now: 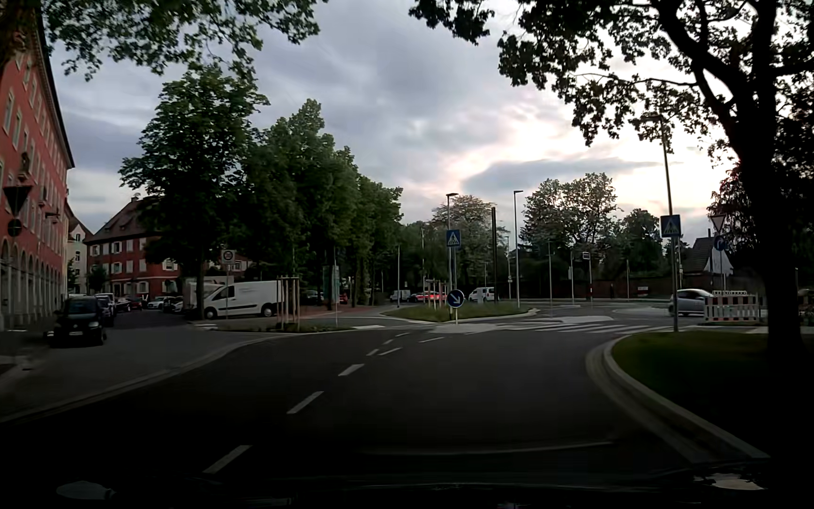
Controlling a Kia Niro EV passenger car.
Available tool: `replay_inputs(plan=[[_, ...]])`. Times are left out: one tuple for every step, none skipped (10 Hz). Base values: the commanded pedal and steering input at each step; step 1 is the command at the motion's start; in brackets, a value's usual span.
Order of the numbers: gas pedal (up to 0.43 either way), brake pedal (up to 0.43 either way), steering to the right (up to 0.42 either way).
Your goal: Follow the waypoints while adhering to traffic rules and regulations
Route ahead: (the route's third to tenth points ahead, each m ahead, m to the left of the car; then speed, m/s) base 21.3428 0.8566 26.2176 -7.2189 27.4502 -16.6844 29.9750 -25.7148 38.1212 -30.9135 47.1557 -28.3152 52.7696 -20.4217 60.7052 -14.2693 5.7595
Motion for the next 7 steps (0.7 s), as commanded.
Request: replay_inputs(plan=[[0.039, 0.000, 0.025], [0.039, 0.000, 0.026], [0.039, 0.000, 0.034], [0.039, 0.000, 0.043], [0.039, 0.000, 0.050], [0.039, 0.000, 0.059], [0.039, 0.000, 0.068]])
